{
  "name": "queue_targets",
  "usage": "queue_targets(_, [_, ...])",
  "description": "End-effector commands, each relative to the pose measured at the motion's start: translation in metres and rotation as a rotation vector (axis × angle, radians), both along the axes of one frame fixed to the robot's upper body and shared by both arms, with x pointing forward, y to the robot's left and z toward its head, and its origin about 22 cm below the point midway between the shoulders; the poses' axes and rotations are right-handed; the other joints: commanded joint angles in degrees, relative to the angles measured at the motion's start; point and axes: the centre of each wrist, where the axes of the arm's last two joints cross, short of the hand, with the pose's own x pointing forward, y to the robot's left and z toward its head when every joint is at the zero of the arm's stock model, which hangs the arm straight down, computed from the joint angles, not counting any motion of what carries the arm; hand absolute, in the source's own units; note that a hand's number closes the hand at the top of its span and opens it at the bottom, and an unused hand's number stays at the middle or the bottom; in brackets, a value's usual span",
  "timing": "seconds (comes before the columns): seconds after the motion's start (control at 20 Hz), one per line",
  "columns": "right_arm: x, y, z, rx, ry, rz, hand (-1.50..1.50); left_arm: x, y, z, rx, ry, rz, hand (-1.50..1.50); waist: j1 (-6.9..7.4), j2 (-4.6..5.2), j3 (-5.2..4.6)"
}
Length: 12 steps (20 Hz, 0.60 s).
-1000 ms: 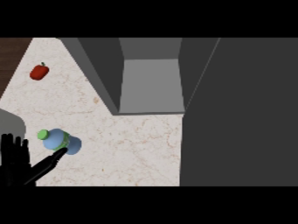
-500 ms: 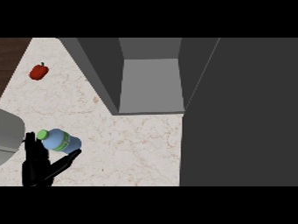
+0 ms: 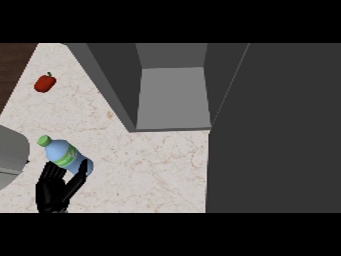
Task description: Pick up the bottled water, place it into the cabinet and close the cabinet
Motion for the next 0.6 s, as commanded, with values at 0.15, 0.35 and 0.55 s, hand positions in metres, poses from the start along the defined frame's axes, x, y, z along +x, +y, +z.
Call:
queue_targets(0.15, [-0.004, 0.006, 0.025, -0.018, -0.069, 0.001, -1.5, 0.013, -0.005, -0.005, 0.257, 0.021, 0.015, 1.5, -0.16, 0.2, -0.36])
queue_targets(0.35, [-0.009, 0.0, 0.044, -0.021, -0.064, -0.011, -1.5, 0.007, -0.011, -0.011, 0.314, -0.028, -0.096, 1.5, 0.12, 0.27, -0.37])
queue_targets(0.55, [-0.002, 0.002, 0.021, -0.023, -0.062, 0.006, -1.5, 0.017, -0.035, -0.009, 0.297, -0.091, -0.477, 1.5, -0.24, 0.23, -0.37])
